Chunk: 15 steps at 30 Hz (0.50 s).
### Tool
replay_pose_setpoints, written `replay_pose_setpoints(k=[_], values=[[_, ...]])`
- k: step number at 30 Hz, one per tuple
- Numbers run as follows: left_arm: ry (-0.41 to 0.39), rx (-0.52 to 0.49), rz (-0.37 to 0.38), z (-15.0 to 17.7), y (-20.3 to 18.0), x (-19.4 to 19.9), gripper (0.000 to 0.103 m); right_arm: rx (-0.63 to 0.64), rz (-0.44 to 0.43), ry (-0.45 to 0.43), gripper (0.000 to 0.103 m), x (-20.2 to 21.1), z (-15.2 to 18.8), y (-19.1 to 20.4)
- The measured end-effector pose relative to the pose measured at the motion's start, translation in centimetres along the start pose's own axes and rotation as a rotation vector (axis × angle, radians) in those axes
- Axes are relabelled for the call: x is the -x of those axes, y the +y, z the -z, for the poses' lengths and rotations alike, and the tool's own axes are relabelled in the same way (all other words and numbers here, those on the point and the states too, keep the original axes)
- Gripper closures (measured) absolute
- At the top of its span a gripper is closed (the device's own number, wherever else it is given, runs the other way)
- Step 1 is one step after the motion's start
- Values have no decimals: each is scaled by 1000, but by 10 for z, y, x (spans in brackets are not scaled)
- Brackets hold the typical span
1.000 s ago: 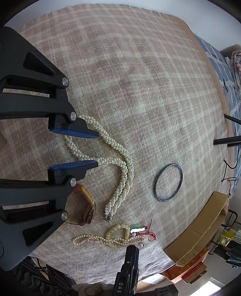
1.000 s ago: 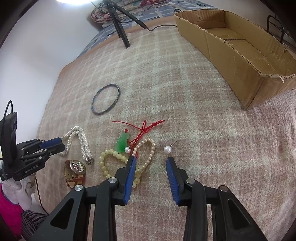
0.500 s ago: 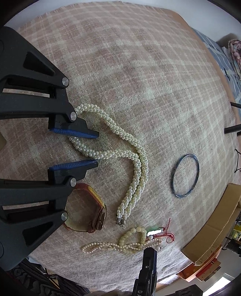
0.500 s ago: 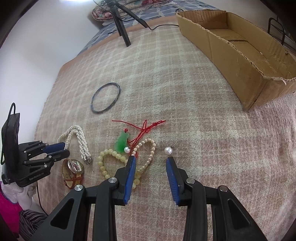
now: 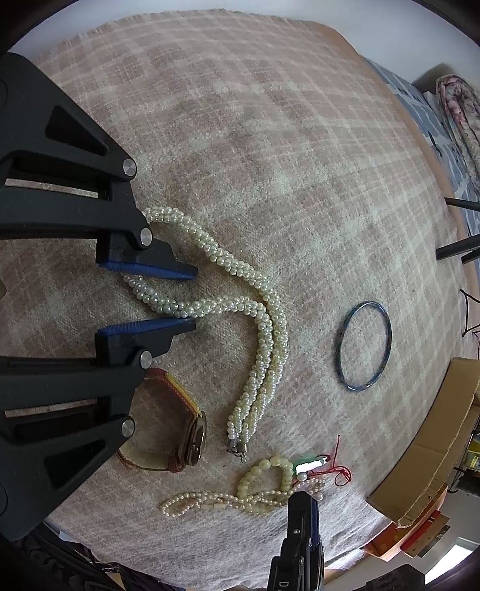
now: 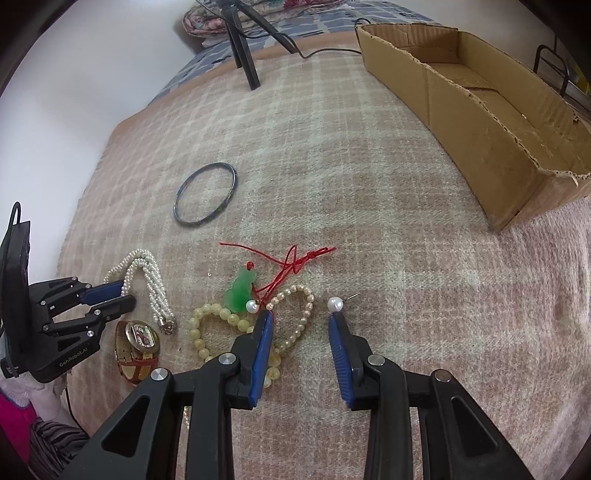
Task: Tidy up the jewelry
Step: 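Close the right tool on the twisted pearl necklace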
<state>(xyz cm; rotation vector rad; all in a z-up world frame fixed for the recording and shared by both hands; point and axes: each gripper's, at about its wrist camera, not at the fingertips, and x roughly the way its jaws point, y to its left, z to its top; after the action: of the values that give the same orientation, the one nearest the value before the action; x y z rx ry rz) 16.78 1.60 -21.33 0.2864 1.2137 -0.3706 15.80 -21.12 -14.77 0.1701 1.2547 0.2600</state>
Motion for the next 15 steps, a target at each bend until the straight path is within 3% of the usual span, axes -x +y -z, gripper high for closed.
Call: replay_pose_setpoints(k=[10, 15], values=[[-2, 1, -1, 3, 2, 6, 85, -55, -14, 6, 80, -1, 2, -8], [-2, 0, -3, 2, 2, 7, 85, -7, 50, 7, 84, -6, 0, 1]])
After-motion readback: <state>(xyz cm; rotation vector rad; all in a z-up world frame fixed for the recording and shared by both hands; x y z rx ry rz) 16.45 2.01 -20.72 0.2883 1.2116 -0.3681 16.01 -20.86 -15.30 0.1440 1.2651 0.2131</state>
